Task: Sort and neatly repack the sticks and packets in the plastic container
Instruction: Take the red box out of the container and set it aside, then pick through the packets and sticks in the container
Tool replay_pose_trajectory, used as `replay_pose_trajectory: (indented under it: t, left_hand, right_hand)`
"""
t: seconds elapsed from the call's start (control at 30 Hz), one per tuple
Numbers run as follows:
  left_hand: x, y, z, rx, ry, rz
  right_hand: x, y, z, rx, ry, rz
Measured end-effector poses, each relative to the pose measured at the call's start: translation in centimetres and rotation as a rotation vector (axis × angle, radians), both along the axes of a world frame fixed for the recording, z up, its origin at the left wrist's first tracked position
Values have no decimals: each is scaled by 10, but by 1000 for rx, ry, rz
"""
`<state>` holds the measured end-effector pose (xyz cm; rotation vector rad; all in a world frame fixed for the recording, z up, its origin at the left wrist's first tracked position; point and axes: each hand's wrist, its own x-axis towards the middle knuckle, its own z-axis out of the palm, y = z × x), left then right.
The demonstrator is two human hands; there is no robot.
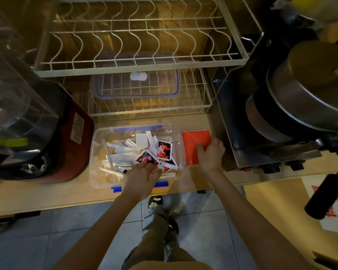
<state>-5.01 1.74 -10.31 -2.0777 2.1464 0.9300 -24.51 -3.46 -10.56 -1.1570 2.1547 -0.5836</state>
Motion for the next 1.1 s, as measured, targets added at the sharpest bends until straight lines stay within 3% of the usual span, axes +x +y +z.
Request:
replay_pose_trajectory:
  t: [0.1,0.17,0.33,0.47,0.7,0.83,0.9,0.97,1.1]
  left_hand:
    - [7,-10,17,131,376,181]
    - [19,-18,22,149,512,289]
    - [55,-35,14,71,299,354]
    - [69,-42,3,107,146,326]
    - [72,-44,-11,136,-25,277]
    - [71,-43,-10,117,-46,215]
    - [72,-42,-11,99,-21,205]
    - [75,-44,-13,102,31,221]
    - [82,-51,-14,58,154,249]
  right_hand:
    - [20,-4,16,-144,100,185]
    - [37,-9,26,-215,57,285]
    - [85,-24,25,-175,-139,429]
    - [117,-31,9,-45,-171,428]
    - [145,-40,-17,108,98,550]
    - [152,-39,-21,78,277,576]
    - [152,-39,-20,53,278,561]
    - [149,-38,-17,46,190,519]
    - [143,-33,-9,30,-232,340]
